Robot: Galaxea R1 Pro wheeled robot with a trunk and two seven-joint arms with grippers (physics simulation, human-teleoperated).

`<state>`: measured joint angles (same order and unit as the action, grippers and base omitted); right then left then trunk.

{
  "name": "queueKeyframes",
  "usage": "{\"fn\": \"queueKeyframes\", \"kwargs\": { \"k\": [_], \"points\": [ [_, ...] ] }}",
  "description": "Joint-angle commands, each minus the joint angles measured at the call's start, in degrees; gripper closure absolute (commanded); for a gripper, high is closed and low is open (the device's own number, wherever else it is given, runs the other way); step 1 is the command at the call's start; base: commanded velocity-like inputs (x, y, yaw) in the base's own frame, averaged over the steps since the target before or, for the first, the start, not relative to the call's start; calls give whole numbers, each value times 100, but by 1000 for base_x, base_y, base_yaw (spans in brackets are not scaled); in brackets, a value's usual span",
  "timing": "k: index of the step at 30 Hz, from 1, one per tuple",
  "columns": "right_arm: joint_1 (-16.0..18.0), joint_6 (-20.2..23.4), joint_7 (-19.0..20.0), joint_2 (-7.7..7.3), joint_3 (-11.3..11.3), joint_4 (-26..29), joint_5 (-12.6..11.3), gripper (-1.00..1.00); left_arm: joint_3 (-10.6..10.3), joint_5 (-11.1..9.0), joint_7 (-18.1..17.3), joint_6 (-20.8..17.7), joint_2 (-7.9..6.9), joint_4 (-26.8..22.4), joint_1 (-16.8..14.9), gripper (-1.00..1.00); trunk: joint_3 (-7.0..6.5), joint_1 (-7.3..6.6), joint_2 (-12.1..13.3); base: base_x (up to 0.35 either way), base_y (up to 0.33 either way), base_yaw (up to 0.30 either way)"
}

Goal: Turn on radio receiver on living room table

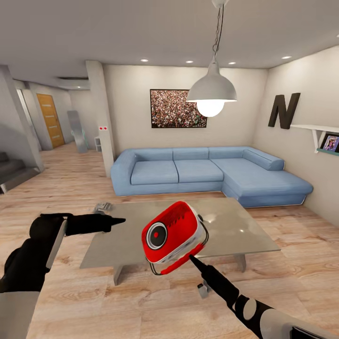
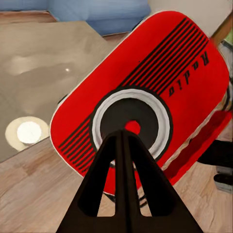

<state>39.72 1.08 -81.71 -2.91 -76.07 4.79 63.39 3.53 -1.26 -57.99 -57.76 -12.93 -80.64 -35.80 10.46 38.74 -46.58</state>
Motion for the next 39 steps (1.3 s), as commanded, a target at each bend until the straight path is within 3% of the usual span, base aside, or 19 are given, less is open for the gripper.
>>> {"fn": "queueKeyframes", "kwargs": {
  "k": [1,4,6,19,28,31,34,39],
  "points": [
    [1,-9,-3,1,47,2,49,100,0,115,9,0,59,31,-40,100,0,0,-1,0,0,0],
    [1,-11,-5,1,55,1,126,100,-1,528,9,-5,226,92,-167,100,0,0,-1,0,0,0],
    [1,-11,-11,1,57,0,140,100,-1,641,8,-2,321,247,-207,100,0,0,-1,0,0,0],
    [1,-11,-20,1,57,5,156,100,-1,688,33,73,393,1035,-255,100,0,0,-1,0,0,0],
    [1,-11,-21,1,57,5,165,100,-31,701,71,99,856,1201,-420,100,0,0,-1,0,0,0],
    [1,-11,-21,1,57,5,165,100,-113,787,195,99,1004,1338,-491,100,0,0,-1,0,0,0],
    [1,-11,-26,1,57,5,165,100,-151,966,250,101,1034,1383,-517,100,0,0,-1,0,0,0],
    [1,-11,-29,1,57,5,165,100,-158,1027,266,107,1022,1407,-524,100,0,0,-1,0,0,0]
  ]
}}
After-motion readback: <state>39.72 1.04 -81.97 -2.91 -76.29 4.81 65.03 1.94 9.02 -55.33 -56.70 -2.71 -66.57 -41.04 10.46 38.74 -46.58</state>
